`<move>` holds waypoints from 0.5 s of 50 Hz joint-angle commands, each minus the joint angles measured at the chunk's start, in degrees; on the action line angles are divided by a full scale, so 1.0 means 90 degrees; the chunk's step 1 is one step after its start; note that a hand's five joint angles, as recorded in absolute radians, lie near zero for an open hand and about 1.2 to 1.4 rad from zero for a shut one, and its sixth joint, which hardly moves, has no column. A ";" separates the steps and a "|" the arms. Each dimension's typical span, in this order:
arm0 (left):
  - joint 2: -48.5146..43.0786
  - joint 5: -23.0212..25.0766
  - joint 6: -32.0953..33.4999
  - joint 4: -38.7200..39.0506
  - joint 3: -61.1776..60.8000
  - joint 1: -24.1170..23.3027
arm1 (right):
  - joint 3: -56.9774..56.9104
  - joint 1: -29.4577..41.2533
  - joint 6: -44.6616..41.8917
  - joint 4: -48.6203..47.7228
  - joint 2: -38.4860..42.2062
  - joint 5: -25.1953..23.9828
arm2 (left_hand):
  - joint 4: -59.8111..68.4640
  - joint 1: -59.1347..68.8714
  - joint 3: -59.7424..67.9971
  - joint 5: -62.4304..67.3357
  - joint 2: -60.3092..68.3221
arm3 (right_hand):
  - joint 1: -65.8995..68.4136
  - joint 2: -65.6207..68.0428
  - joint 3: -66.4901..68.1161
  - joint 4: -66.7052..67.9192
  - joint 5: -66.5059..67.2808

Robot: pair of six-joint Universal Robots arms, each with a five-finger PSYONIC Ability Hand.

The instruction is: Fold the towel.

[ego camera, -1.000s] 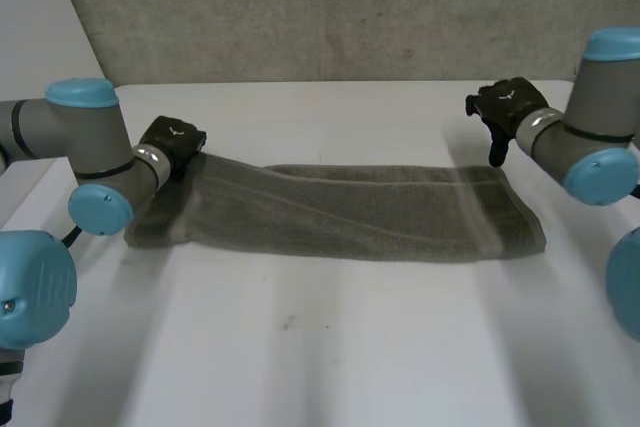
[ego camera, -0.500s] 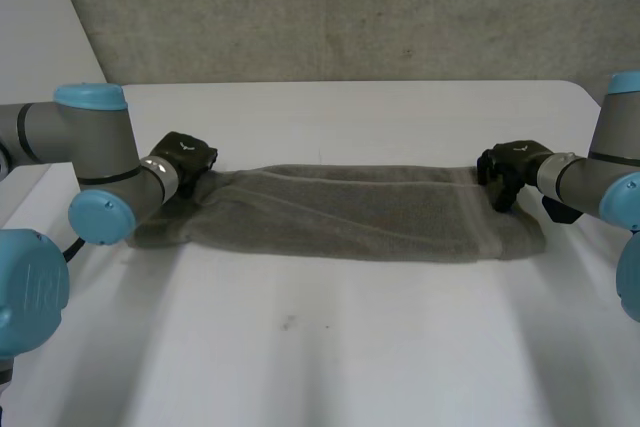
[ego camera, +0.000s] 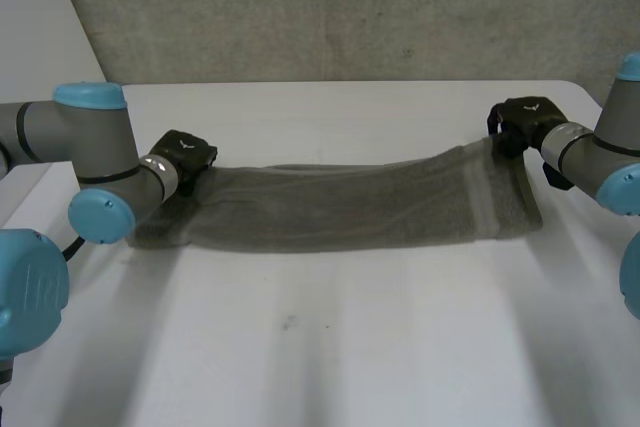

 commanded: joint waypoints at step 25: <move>-0.0349 -0.0188 -0.0038 0.0954 0.0057 0.0002 | -0.0462 0.0047 -0.0433 -0.0739 0.0655 0.0276 | -0.6514 -0.6224 -0.6524 -0.6559 -0.6521 | -0.7690 -0.6582 -0.6620 -0.6628 -0.6545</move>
